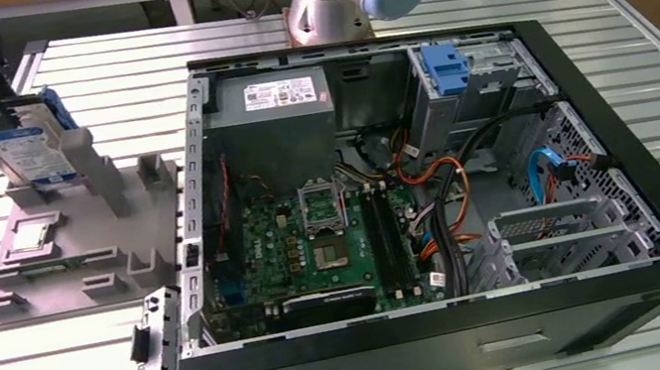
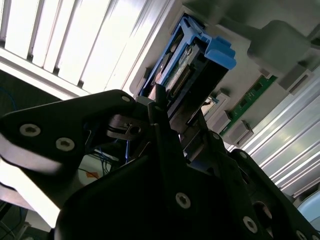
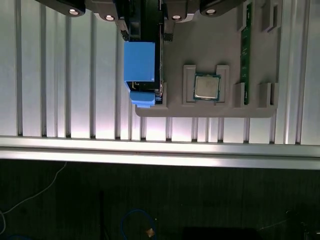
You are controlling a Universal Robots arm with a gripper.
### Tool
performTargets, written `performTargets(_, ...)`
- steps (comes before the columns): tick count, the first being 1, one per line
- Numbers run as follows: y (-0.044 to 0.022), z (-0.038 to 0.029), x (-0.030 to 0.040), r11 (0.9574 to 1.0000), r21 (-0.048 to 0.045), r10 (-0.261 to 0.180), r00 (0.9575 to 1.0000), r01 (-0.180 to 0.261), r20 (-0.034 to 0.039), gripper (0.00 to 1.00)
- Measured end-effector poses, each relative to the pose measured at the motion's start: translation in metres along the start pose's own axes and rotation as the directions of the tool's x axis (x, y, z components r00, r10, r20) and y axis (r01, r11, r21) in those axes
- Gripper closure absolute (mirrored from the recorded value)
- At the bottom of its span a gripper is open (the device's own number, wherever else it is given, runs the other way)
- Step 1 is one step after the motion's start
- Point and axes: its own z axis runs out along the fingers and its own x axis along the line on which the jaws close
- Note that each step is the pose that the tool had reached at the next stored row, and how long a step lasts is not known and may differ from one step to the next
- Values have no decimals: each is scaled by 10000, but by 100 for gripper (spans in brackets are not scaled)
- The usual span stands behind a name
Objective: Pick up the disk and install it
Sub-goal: 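Pick up the disk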
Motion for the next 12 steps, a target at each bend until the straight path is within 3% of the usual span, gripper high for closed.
performTargets(12,7,-162,-7,10000,0,0,10000,0,-13,65)
